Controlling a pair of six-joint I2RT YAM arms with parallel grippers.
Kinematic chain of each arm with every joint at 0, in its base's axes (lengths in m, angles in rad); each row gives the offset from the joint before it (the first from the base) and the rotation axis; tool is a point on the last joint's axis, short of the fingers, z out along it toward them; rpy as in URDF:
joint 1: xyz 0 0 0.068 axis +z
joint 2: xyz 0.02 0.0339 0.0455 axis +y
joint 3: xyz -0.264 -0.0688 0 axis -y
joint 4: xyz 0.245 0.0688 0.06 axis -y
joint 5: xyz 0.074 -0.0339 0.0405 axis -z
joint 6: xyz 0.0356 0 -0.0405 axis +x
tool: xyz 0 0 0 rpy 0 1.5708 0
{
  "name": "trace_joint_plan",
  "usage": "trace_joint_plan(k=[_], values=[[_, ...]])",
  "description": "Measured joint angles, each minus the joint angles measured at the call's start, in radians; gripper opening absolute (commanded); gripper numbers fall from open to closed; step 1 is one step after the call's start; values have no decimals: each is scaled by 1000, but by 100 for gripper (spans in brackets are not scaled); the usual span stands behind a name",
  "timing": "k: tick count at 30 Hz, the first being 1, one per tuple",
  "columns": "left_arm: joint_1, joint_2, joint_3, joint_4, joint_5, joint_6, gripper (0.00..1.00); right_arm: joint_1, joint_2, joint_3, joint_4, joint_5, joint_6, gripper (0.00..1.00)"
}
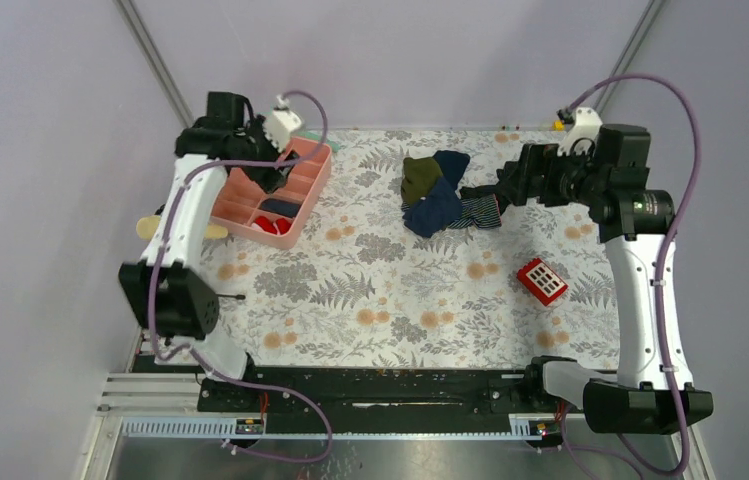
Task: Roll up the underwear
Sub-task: Reset both arms
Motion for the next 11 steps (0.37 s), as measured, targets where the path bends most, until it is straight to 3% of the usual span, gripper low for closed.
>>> trace_joint_plan(k=[5, 11], values=[[-3, -265, -69, 222, 54, -412, 99, 0, 35, 149, -9, 67, 52, 100], [-6, -512, -325, 439, 93, -581, 99, 0, 59, 219, -76, 201, 113, 99]])
